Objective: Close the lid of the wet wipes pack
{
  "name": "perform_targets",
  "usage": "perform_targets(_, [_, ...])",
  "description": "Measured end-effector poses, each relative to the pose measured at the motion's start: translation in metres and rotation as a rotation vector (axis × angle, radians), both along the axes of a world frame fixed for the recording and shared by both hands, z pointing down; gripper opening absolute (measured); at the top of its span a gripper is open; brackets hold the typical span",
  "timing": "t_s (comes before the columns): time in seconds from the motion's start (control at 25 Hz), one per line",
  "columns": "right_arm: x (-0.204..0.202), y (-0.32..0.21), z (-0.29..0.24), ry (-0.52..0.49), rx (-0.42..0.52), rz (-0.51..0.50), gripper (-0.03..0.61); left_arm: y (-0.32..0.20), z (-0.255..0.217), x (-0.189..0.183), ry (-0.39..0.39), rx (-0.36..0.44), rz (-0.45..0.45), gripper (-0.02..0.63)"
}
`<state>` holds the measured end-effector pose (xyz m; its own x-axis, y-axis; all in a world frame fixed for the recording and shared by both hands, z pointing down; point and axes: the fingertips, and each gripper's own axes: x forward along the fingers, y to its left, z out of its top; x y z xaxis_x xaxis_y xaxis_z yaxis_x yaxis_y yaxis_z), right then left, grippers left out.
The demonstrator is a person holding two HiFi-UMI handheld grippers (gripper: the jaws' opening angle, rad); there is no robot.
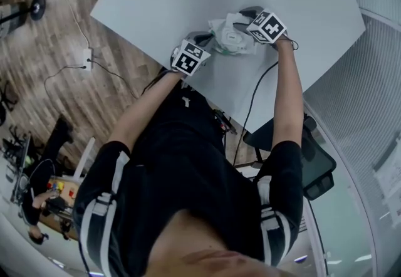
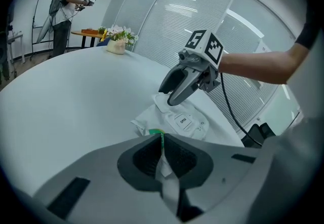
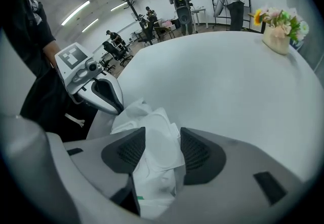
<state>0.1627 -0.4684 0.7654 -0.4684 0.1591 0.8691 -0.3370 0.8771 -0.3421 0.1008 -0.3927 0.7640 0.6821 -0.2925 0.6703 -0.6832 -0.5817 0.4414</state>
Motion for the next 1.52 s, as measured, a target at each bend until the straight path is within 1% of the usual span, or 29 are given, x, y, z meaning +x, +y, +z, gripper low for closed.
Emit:
perform_targets(0.2, [-0.001, 0.011, -0.028, -0.060, -0.002, -0.004, 0.227, -0.001, 0.002, 0.000, -0.005, 0.001, -0.015, 0.035])
perform_targets(0.28, [0.000, 0.022, -0.039, -0.094, -0.035, -0.007, 0.227, -0.002, 0.001, 0.000, -0.005, 0.003, -0.020, 0.035])
perform_targets(0.4, [0.003, 0.043, -0.047, -0.133, -0.114, -0.005, 0.227, -0.002, 0.003, 0.000, -0.007, 0.003, -0.021, 0.035])
perform_targets(0.44, [0.005, 0.050, -0.046, -0.133, -0.131, -0.004, 0.227, -0.001, 0.004, 0.000, -0.008, 0.003, -0.022, 0.035])
perform_targets(0.52, [0.007, 0.064, -0.036, -0.107, -0.132, -0.009, 0.227, 0.000, 0.006, -0.001, -0.009, 0.005, -0.029, 0.035])
perform_targets(0.64, [0.006, 0.076, -0.019, -0.063, -0.092, 0.016, 0.217, 0.000, 0.007, -0.004, -0.011, 0.008, -0.035, 0.035])
perform_targets(0.72, [0.007, 0.080, -0.008, -0.033, -0.056, 0.058, 0.200, 0.001, 0.009, -0.004, -0.014, 0.009, -0.033, 0.035])
perform_targets(0.8, [0.009, 0.083, 0.000, 0.001, -0.011, 0.103, 0.197, 0.002, 0.010, -0.004, -0.017, 0.008, -0.033, 0.035])
perform_targets(0.88, [0.011, 0.081, 0.003, 0.047, 0.053, 0.139, 0.161, 0.003, 0.009, -0.003, -0.018, 0.009, -0.036, 0.035])
perform_targets(0.96, [0.012, 0.081, 0.005, 0.114, 0.125, 0.142, 0.140, 0.003, 0.008, -0.003, -0.022, 0.012, -0.040, 0.035])
perform_targets(1.08, [0.011, 0.081, 0.008, 0.189, 0.198, 0.130, 0.143, 0.004, 0.009, -0.002, -0.025, 0.014, -0.046, 0.035])
perform_targets(1.2, [0.013, 0.082, 0.008, 0.225, 0.235, 0.142, 0.147, 0.004, 0.007, 0.002, -0.026, 0.015, -0.050, 0.035])
perform_targets(1.4, [0.015, 0.088, 0.010, 0.255, 0.250, 0.146, 0.138, 0.008, 0.008, 0.006, -0.026, 0.029, -0.059, 0.035])
perform_targets(1.52, [0.014, 0.088, 0.016, 0.241, 0.264, 0.168, 0.138, 0.010, 0.013, 0.004, -0.041, 0.043, -0.066, 0.035])
